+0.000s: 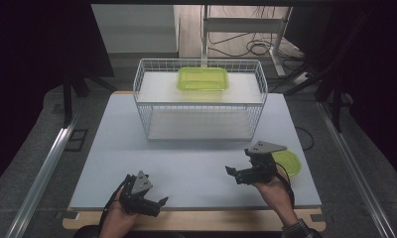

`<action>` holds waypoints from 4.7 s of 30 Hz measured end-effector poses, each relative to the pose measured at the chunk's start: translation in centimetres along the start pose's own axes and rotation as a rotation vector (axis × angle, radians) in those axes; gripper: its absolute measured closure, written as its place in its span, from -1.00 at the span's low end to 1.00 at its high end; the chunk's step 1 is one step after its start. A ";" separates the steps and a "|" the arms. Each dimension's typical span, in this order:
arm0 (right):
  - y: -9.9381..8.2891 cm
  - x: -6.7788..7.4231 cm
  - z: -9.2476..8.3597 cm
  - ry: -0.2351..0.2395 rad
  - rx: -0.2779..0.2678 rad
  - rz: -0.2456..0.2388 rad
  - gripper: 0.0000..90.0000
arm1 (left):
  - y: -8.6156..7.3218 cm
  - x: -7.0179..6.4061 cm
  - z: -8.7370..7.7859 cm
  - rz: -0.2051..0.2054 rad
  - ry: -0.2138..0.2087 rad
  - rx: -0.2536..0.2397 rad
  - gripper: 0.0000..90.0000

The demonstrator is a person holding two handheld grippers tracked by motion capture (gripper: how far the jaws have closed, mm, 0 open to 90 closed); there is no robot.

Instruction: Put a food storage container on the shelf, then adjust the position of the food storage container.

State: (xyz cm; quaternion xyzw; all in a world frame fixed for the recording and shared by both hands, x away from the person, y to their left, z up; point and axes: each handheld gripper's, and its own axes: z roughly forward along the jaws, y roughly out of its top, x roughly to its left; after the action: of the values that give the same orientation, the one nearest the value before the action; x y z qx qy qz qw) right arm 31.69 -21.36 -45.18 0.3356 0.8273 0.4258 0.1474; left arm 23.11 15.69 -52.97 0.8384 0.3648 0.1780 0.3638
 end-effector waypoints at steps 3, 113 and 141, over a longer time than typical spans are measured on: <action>-0.5 0.3 0.1 0.006 0.000 0.002 -0.89 | 0.0 -0.1 0.0 0.003 -0.002 -0.001 -0.97; -7.8 -8.7 -5.3 -0.242 0.195 0.310 0.97 | 0.0 -0.3 0.4 0.024 0.006 0.023 -0.97; -6.1 -4.8 -0.8 -0.045 0.204 0.241 0.97 | 0.0 -0.3 0.5 0.027 0.007 0.031 -0.97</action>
State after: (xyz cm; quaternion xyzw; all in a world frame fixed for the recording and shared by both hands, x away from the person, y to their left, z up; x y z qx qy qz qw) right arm 32.19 -27.65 -49.82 0.4554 0.8163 0.3464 0.0788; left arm 23.19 15.21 -53.36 0.8482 0.3572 0.1803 0.3470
